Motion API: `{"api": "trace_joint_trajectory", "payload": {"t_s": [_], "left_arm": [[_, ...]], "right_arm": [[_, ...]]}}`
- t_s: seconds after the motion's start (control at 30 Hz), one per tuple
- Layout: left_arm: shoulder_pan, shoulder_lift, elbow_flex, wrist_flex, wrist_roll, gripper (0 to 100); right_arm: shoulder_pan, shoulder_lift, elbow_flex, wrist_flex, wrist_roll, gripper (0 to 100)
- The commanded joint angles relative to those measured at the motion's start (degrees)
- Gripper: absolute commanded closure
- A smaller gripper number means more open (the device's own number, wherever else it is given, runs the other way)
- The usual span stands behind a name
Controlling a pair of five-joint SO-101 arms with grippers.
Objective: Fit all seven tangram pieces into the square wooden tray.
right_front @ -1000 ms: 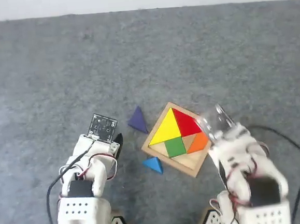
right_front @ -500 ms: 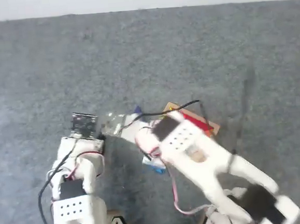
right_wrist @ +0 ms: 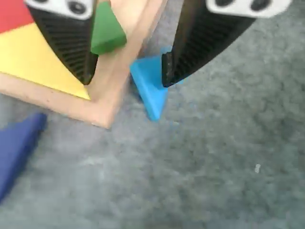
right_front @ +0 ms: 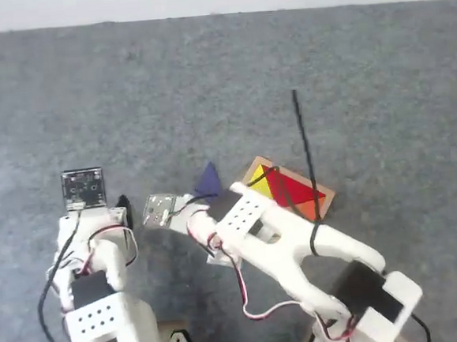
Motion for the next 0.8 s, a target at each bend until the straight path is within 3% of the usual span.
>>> {"api": "trace_joint_trajectory", "payload": {"t_s": [0.0, 0.17, 0.4, 0.6, 0.77], "left_arm": [[-0.7, 7.0, -4.3, -2.7, 0.8, 79], [-0.9, 17.8, -7.1, -7.5, 0.8, 79], [-1.0, 30.6, -11.5, -11.8, 0.8, 79], [-1.0, 32.7, -12.4, -11.8, 0.6, 79], [-1.0, 31.9, -12.1, -11.6, 0.6, 79]], "right_arm": [[-1.6, -0.4, 0.8, -3.3, -0.9, 75.3], [0.6, -0.3, 1.2, -1.7, -0.9, 76.2], [1.5, -0.3, 1.2, 1.7, -0.9, 91.1], [1.9, 0.8, 1.1, 2.2, -0.9, 88.2], [5.3, 5.2, -3.3, 5.0, -0.7, 93.6]]}}
